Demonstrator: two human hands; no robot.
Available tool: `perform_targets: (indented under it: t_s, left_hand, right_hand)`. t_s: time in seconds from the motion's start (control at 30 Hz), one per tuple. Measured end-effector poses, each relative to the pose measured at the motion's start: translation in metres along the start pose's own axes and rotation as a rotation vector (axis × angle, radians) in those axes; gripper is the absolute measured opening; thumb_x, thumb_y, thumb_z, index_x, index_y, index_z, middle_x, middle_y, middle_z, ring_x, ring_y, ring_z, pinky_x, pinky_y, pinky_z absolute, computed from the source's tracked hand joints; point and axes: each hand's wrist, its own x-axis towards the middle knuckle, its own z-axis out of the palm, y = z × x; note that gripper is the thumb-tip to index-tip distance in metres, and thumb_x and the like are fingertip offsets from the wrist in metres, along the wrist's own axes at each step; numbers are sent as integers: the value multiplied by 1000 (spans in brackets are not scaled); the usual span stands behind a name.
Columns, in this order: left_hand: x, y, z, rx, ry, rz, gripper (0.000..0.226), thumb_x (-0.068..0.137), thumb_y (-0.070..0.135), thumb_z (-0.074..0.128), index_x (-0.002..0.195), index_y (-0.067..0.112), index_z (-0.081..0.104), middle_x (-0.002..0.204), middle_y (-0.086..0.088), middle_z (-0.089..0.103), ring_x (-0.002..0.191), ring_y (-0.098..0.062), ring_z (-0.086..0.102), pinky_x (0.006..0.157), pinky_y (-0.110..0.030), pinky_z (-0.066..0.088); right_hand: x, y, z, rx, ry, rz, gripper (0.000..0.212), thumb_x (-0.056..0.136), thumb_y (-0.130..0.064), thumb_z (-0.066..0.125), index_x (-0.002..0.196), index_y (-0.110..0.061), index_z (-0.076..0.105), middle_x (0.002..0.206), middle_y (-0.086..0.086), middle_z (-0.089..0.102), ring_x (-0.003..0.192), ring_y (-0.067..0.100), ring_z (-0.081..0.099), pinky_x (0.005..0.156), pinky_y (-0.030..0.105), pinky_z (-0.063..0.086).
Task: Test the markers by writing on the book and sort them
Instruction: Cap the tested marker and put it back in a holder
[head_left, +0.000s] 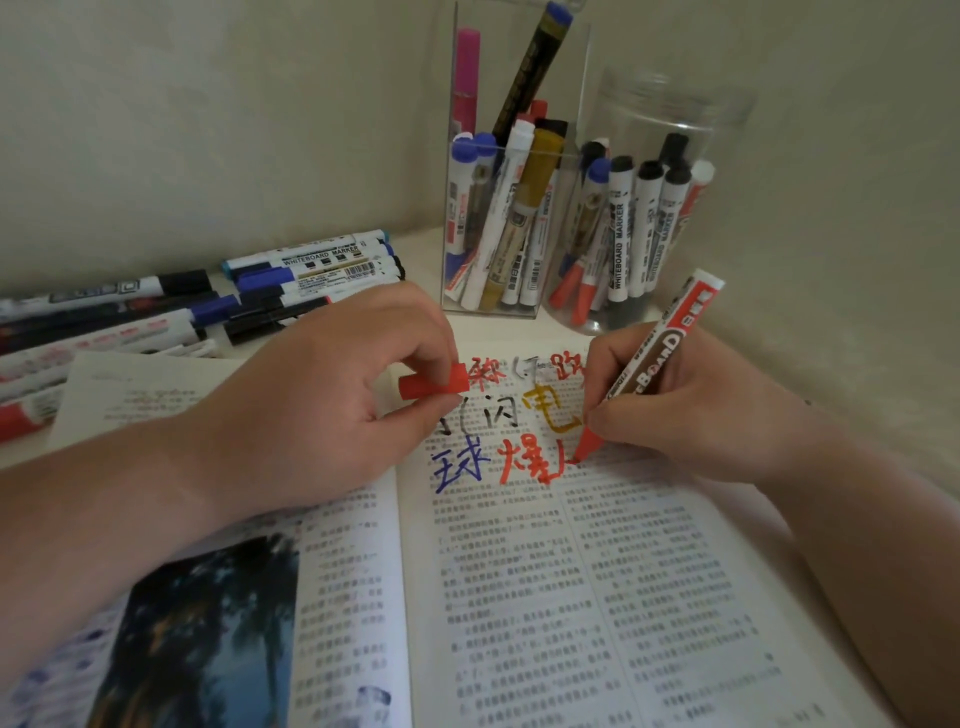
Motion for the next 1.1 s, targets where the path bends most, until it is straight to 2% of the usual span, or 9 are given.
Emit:
perform_targets:
  t_s: [0.07, 0.17, 0.37, 0.5, 0.6, 0.77, 0.87, 1.0, 1.1]
  left_hand:
    - [-1, 2, -2, -12, 23, -38, 14, 88, 31, 73, 94, 23, 64, 96, 14, 64, 94, -9, 64, 83, -24, 49]
    - [-3, 1, -2, 0, 45, -51, 19, 91, 37, 68, 106, 27, 62, 96, 22, 63, 94, -3, 61, 82, -9, 41]
    - [-4, 0, 0, 12, 21, -23, 41, 88, 32, 68, 128, 30, 57, 102, 20, 62, 90, -9, 60, 78, -19, 47]
    - [-3, 1, 1, -26, 13, -27, 40, 90, 30, 74, 126, 30, 58, 102, 17, 65, 92, -13, 64, 80, -24, 51]
    - [-2, 2, 1, -47, -6, -23, 39, 85, 30, 71, 122, 28, 60, 101, 17, 66, 93, -7, 66, 84, -14, 49]
    - [-3, 2, 0, -9, -62, -16, 32, 89, 41, 71, 118, 29, 63, 102, 23, 67, 99, 4, 63, 87, -7, 44]
    - [-3, 0, -1, 16, -92, -14, 32, 89, 49, 61, 114, 31, 66, 103, 27, 64, 99, 7, 60, 87, -6, 41]
    - [-2, -2, 0, 2, -104, 8, 27, 90, 46, 61, 108, 28, 69, 101, 22, 65, 97, 0, 62, 85, -16, 46]
    - [-1, -1, 0, -3, -102, 14, 24, 91, 42, 64, 108, 26, 70, 101, 20, 64, 97, -3, 63, 84, -18, 47]
  right_hand:
    - [2, 2, 0, 0, 24, 2, 6, 68, -11, 66, 69, -5, 65, 65, 24, 64, 59, 45, 55, 62, 43, 44]
    - [2, 4, 0, 21, 83, 1, 8, 67, -15, 68, 69, -7, 65, 57, 10, 58, 57, 25, 49, 59, 39, 41]
    - [-2, -1, 4, 27, 10, -8, 8, 71, -19, 72, 73, -11, 72, 71, 14, 73, 58, 19, 52, 53, 28, 41]
    - [1, 3, -2, 2, 120, -29, 7, 74, -9, 74, 70, -12, 70, 73, 16, 73, 65, 29, 63, 60, 31, 48]
    - [3, 5, -2, -63, 141, -32, 5, 69, -16, 69, 71, -11, 68, 72, 18, 72, 76, 49, 65, 68, 47, 52]
    - [2, 3, -2, -32, 72, -22, 5, 68, -14, 68, 69, -8, 68, 71, 27, 66, 63, 37, 58, 63, 42, 46]
    - [4, 7, -4, -62, 114, -53, 7, 68, -14, 67, 69, -7, 66, 72, 32, 63, 68, 53, 60, 63, 53, 50]
    - [2, 5, -6, -15, 2, -2, 3, 66, -8, 65, 65, -5, 65, 59, 11, 67, 56, 25, 63, 53, 25, 48]
    - [1, 4, -7, 11, -4, -8, 5, 67, -7, 65, 66, -3, 64, 62, 19, 66, 54, 18, 58, 51, 21, 46]
